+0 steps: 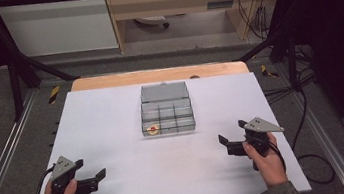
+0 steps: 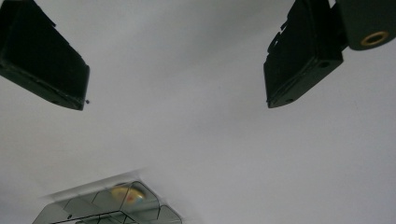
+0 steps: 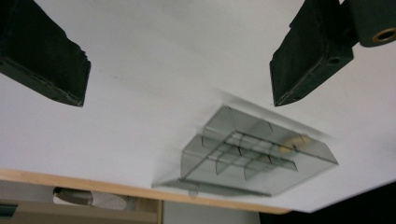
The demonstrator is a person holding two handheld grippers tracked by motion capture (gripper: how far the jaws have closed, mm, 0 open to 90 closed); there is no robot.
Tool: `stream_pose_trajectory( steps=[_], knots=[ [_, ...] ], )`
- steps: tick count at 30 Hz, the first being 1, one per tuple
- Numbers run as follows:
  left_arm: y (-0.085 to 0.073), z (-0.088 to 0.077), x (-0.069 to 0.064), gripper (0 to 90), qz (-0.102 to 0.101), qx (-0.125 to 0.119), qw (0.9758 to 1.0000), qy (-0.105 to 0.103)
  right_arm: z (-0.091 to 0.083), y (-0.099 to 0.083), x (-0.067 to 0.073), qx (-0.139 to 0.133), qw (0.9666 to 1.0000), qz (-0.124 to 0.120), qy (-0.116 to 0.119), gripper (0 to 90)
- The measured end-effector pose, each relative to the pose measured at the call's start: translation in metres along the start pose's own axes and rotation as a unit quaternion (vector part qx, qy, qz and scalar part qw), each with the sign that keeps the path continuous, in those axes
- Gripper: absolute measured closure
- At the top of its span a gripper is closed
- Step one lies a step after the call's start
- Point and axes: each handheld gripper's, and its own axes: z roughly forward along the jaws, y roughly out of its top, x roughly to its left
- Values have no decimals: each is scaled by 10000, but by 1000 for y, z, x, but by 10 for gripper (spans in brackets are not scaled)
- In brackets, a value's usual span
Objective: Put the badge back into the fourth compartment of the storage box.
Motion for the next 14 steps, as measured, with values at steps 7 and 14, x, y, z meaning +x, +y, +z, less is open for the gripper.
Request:
stream_pose_trajectory(
  steps=[7, 14],
  knots=[
    [0, 1, 0, 70, 27, 19, 10000, -2, 12, -11, 1, 240, 9997, 99, -3, 55],
    [0, 3, 0, 70, 20, 55, 10000, -3, 28, -17, 10, 581, 9982, -95, 82, 47]
  ],
)
